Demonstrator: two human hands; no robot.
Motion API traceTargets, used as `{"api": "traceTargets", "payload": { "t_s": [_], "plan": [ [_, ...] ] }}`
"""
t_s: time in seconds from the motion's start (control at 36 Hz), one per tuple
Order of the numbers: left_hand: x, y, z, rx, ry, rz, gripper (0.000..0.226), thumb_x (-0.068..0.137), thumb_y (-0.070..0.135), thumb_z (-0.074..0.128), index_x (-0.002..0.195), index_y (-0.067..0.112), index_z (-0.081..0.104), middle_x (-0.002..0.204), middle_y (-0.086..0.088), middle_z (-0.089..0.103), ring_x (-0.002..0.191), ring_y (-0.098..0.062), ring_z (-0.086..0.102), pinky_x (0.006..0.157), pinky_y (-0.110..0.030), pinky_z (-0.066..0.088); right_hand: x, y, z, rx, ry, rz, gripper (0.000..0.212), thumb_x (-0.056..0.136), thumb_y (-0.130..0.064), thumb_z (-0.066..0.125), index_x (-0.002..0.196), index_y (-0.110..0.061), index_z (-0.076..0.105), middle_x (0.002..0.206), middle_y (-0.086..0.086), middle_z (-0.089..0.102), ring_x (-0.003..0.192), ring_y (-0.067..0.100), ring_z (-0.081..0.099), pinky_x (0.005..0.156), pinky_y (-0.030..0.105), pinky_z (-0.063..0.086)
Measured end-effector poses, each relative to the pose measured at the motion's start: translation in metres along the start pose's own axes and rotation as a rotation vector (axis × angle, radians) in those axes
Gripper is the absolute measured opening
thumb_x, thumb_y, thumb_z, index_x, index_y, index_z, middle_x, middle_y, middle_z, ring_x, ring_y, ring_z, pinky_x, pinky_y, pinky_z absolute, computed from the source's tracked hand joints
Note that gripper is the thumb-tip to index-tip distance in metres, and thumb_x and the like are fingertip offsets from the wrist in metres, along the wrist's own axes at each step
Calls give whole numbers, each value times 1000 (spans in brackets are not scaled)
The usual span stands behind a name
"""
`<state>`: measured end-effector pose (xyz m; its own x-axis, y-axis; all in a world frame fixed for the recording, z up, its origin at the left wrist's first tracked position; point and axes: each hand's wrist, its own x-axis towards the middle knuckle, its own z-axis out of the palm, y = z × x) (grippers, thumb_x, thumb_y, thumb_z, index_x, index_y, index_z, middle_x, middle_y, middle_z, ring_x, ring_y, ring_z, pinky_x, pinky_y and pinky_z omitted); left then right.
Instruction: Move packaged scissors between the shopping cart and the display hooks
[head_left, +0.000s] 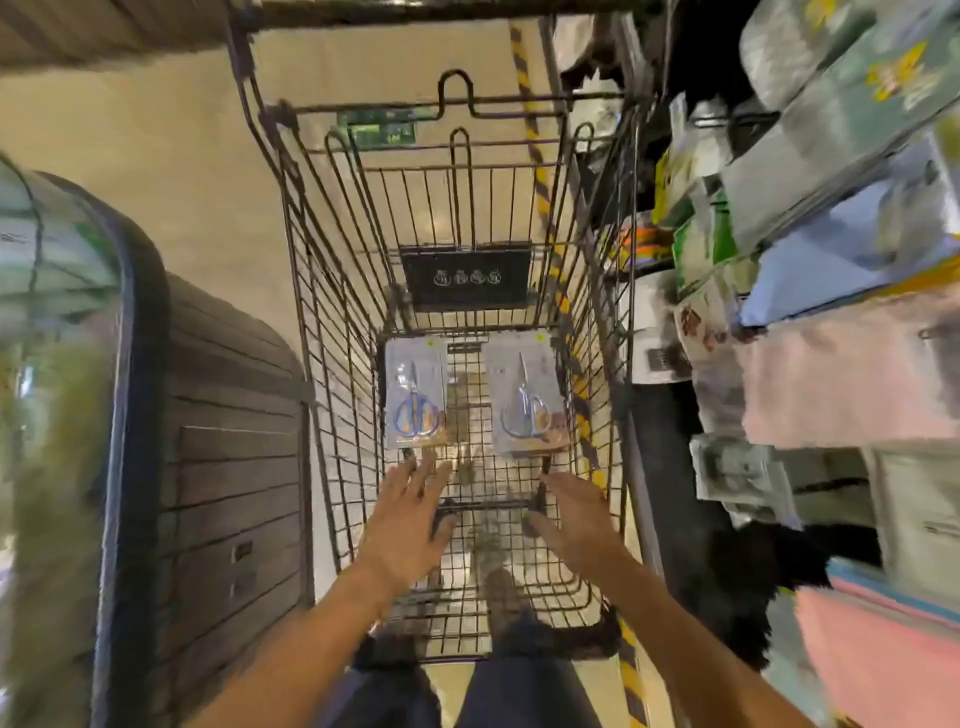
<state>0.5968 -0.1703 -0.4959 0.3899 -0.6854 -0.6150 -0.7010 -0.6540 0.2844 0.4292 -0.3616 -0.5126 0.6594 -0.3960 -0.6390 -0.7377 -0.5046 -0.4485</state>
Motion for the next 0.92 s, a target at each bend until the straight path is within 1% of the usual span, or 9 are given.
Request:
{"api": "traceTargets", "payload": {
  "t_s": [0.14, 0.25, 0.33, 0.39, 0.47, 0.56, 0.69, 0.81, 0.92],
  "plan": [
    [40, -12, 41, -79, -11, -46, 78, 93, 56, 19, 161, 19, 22, 167, -10, 20, 155, -36, 16, 127, -48, 14, 30, 14, 29, 94, 103, 51, 42, 99, -37, 53, 133, -12, 56, 131, 11, 59, 127, 24, 48, 104, 25, 31],
    [67, -24, 69, -93, -43, -59, 77, 93, 60, 11, 162, 25, 2, 168, 0, -6, 157, -27, -4, 127, -43, 1, 53, 33, 60, 82, 104, 58, 48, 97, -35, 57, 139, -10, 54, 130, 0, 56, 129, 22, 47, 107, 7, 8],
    [89, -30, 80, -100, -42, -67, 86, 86, 62, 2, 162, 23, 10, 169, -2, 2, 157, -28, 0, 126, -38, -6, 80, 47, 80, 199, 116, 93, 55, 92, -36, 59, 138, -8, 54, 137, 6, 57, 127, 27, 51, 117, 22, 20],
    [103, -35, 83, -110, -51, -69, 87, 85, 60, 4, 162, 20, 16, 169, -4, 10, 157, -29, 5, 125, -36, -6, 101, 47, 86, 211, 95, 119, 56, 90, -28, 66, 142, -18, 48, 140, 2, 52, 131, 24, 49, 113, 35, 36],
    [122, -44, 89, -122, -44, -47, 83, 88, 55, 16, 159, 14, 28, 166, -11, 25, 155, -32, 15, 128, -46, 7, 131, 46, 86, 329, 173, 97, 56, 83, -26, 68, 136, -24, 49, 135, -4, 50, 129, 18, 47, 110, 35, 37],
    [137, -52, 96, -112, -50, -6, 78, 91, 51, 23, 157, 12, 34, 163, -15, 32, 152, -35, 22, 123, -52, 23, 170, 46, 82, 307, 199, 152, 67, 82, -32, 72, 140, -10, 47, 144, 12, 49, 134, 30, 47, 112, 44, 40],
    [148, -59, 99, -96, -35, 2, 88, 84, 58, 6, 162, 20, 12, 169, -6, 6, 157, -26, 1, 127, -38, -2, 220, 55, 84, 339, 311, 216, 75, 84, -29, 76, 144, -2, 41, 149, 17, 43, 138, 33, 42, 116, 46, 37],
    [151, -64, 100, -145, 41, 2, 73, 97, 52, 28, 162, 22, 14, 170, -2, 5, 157, -25, 1, 123, -30, -8, 245, 63, 89, 393, 413, 245, 89, 75, -38, 78, 147, -23, 28, 142, 5, 43, 124, 29, 54, 87, 51, 60],
    [149, -68, 99, -201, 22, -20, 73, 98, 57, 25, 162, 26, 9, 170, 3, 0, 156, -20, -6, 117, -24, -13, 254, 58, 91, 387, 412, 266, 94, 72, -21, 84, 146, -26, 27, 142, 6, 42, 130, 29, 49, 91, 54, 58]
  ]
}}
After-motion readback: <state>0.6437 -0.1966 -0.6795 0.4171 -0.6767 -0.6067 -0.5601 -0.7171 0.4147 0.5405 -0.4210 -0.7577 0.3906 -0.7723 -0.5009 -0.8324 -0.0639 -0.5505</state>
